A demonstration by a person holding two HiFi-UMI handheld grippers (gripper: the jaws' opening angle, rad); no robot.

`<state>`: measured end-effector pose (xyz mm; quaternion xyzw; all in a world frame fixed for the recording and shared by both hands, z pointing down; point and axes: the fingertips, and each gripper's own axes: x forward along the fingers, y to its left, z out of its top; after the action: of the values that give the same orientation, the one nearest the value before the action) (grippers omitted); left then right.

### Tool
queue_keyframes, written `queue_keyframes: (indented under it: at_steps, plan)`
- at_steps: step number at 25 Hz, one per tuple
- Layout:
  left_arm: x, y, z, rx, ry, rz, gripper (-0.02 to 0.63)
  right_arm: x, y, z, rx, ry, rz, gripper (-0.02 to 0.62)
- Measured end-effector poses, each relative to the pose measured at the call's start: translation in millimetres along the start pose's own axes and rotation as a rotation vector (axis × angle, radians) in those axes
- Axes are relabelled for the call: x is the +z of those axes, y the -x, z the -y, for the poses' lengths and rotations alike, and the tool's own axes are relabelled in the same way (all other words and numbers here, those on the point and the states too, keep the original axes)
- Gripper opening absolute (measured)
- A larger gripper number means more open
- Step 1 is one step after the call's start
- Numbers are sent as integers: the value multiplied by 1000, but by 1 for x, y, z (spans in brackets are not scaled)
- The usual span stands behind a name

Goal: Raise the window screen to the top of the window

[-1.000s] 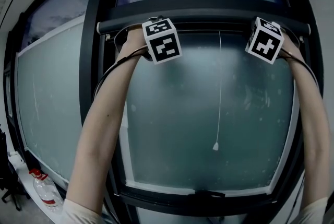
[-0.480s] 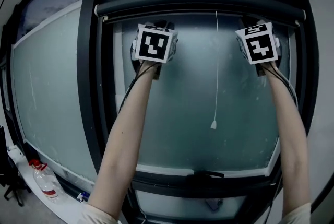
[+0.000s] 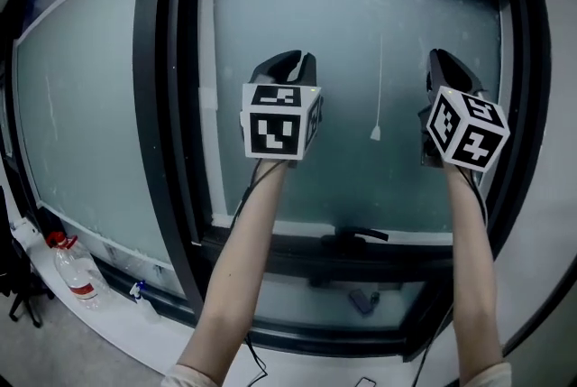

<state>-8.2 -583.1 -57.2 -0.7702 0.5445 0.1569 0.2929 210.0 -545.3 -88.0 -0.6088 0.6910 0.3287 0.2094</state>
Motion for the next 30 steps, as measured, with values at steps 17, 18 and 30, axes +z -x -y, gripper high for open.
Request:
queue_keyframes:
  at_steps: [17, 18, 30]
  plan:
    - [-243, 289, 142, -30, 155, -344, 52, -226, 352, -113, 154, -222, -489, 38]
    - [-249, 308, 151, -32, 179, -363, 52, -229, 371, -114, 145, -237, -513, 37]
    - [-260, 413, 176, -20, 204, -463, 52, -242, 482, -135, 147, -253, -648, 37]
